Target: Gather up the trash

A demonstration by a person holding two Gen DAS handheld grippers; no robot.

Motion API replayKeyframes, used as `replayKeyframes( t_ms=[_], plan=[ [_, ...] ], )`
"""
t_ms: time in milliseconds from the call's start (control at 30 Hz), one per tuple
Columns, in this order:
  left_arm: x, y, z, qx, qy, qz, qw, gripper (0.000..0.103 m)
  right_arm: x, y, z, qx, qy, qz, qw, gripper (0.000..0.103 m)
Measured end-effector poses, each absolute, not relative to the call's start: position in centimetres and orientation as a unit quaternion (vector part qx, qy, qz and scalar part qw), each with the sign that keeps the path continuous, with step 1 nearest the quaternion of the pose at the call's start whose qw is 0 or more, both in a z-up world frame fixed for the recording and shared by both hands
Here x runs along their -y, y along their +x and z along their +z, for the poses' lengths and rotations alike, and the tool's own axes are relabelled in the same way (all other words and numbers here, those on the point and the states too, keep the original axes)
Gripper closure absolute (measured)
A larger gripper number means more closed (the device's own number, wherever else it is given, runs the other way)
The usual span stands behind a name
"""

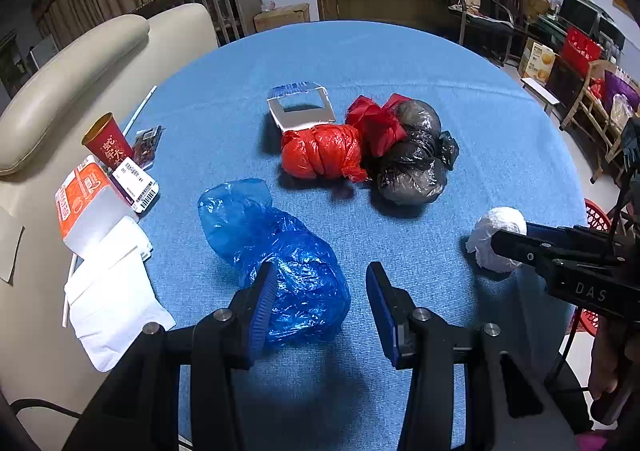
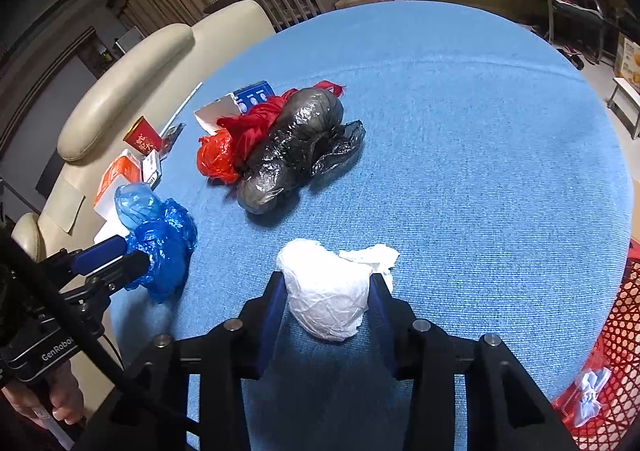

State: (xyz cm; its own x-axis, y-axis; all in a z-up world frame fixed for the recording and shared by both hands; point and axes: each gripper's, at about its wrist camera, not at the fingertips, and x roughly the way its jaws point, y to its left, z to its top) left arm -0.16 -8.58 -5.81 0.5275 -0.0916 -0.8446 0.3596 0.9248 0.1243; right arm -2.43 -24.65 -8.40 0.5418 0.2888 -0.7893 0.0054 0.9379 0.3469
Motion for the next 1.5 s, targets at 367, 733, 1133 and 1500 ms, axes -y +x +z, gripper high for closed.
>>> replayKeyframes(
  t_ms=[367,733,1133,1500],
  plan=[
    [8.6,-0.3,-6.2,-0.468,0.147,-0.132,0.861,0.056,24.6,-2.5,-8.3,-0.470,0.155,0.084,0.865,0.061],
    [8.7,-0.4,-6.5,-0.466,0.150,-0.135,0.861,0.044,24.7,-2.4,-8.4,-0.472,0.156,0.085,0.863,0.061],
    [8.7,-0.4,-6.6,-0.464,0.149,-0.135,0.863,0.044,24.9,-2.4,-8.6,-0.473,0.164,0.087,0.861,0.061],
    [7.1,-0.3,-6.2,-0.463,0.109,-0.149,0.867,0.077,25.0,-2.7,-8.2,-0.471,0.167,0.084,0.862,0.061]
  ],
)
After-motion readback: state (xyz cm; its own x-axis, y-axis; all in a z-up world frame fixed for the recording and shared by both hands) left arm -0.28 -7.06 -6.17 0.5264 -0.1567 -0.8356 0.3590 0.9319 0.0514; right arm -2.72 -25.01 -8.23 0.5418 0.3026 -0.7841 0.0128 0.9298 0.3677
